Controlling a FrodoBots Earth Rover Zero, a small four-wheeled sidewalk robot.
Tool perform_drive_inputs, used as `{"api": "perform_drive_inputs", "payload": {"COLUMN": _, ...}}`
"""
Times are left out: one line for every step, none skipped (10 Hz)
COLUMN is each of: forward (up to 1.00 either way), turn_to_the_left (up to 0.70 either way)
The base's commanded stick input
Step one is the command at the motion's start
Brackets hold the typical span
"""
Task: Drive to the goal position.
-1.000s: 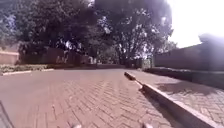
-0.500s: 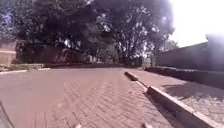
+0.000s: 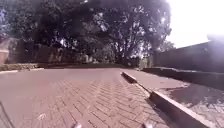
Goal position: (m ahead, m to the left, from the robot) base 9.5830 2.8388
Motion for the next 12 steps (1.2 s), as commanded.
{"api": "perform_drive_inputs", "payload": {"forward": 0.7, "turn_to_the_left": 0.0}}
{"api": "perform_drive_inputs", "payload": {"forward": 0.7, "turn_to_the_left": 0.0}}
{"api": "perform_drive_inputs", "payload": {"forward": 0.7, "turn_to_the_left": 0.0}}
{"api": "perform_drive_inputs", "payload": {"forward": 0.7, "turn_to_the_left": 0.0}}
{"api": "perform_drive_inputs", "payload": {"forward": 0.7, "turn_to_the_left": 0.0}}
{"api": "perform_drive_inputs", "payload": {"forward": 0.7, "turn_to_the_left": 0.0}}
{"api": "perform_drive_inputs", "payload": {"forward": 0.7, "turn_to_the_left": 0.0}}
{"api": "perform_drive_inputs", "payload": {"forward": 0.7, "turn_to_the_left": 0.0}}
{"api": "perform_drive_inputs", "payload": {"forward": 0.7, "turn_to_the_left": 0.0}}
{"api": "perform_drive_inputs", "payload": {"forward": 0.7, "turn_to_the_left": 0.0}}
{"api": "perform_drive_inputs", "payload": {"forward": 0.7, "turn_to_the_left": 0.0}}
{"api": "perform_drive_inputs", "payload": {"forward": 0.7, "turn_to_the_left": 0.0}}
